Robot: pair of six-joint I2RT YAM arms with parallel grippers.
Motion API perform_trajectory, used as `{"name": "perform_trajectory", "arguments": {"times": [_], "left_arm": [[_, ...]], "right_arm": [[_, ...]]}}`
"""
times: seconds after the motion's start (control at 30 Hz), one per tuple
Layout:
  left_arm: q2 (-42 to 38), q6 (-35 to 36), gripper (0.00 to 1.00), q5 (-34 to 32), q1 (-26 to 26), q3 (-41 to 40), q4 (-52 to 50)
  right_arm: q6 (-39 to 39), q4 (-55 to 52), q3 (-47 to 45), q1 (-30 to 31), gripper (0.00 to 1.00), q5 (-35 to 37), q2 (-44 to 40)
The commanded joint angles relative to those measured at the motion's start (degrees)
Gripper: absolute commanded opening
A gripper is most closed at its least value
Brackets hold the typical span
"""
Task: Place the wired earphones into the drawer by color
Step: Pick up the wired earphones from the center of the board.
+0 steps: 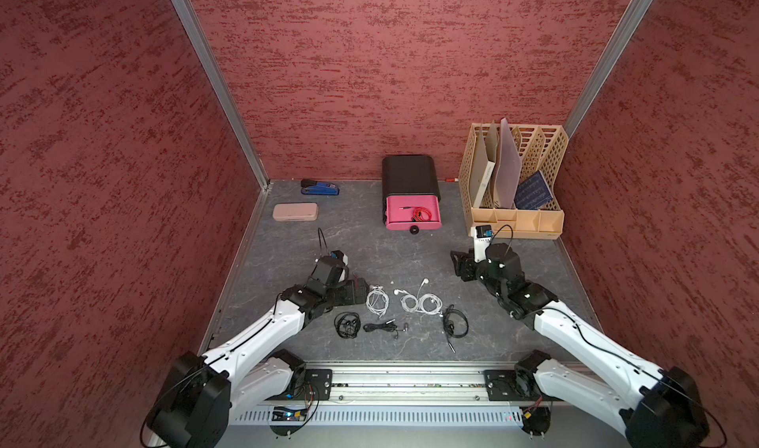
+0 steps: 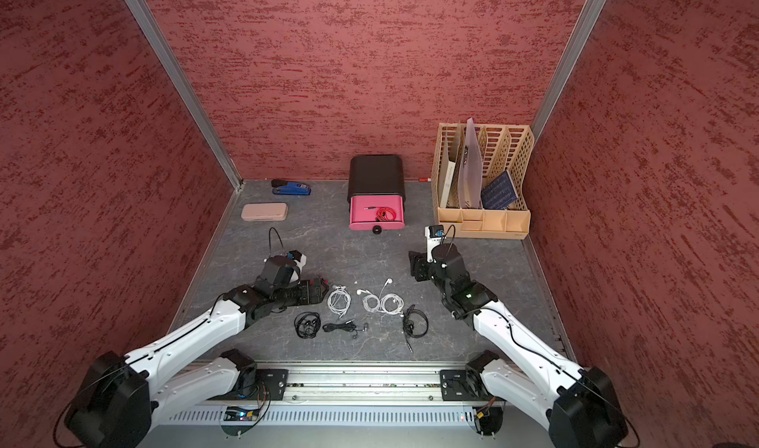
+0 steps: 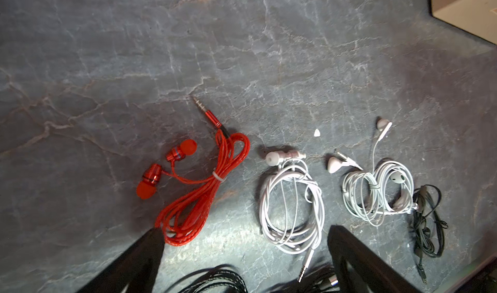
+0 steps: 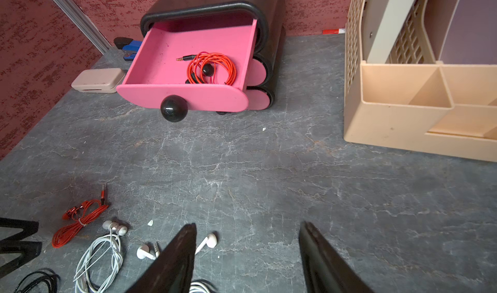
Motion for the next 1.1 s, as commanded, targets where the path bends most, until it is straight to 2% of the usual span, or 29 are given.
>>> {"name": "perform_trajectory", "arguments": {"times": [0.0, 0.4, 0.9, 1.07], "left_arm": [[1.72, -0.68, 1.00, -0.31, -0.11, -0.54, 1.22], [7.06, -2.74, 1.00, -4.70, 0.95, 1.54, 0.18], [12.52, -2.42, 1.00, 0.40, 0.46, 2.95, 3.08], [13.60, -2.00, 0.94, 0.84, -0.90, 4.00, 2.53]], "right_arm": [[-0.72, 1.29, -0.82, -0.23, 0.65, -0.06, -0.97], [-0.71, 1.38, -0.82, -0.23, 0.65, -0.10, -0.88], [-0.87, 1.28, -0.91, -0.23, 0.65, -0.05, -0.95], [-0.93, 1.25, -0.90, -0.23, 0.65, 0.05, -0.88]]}}
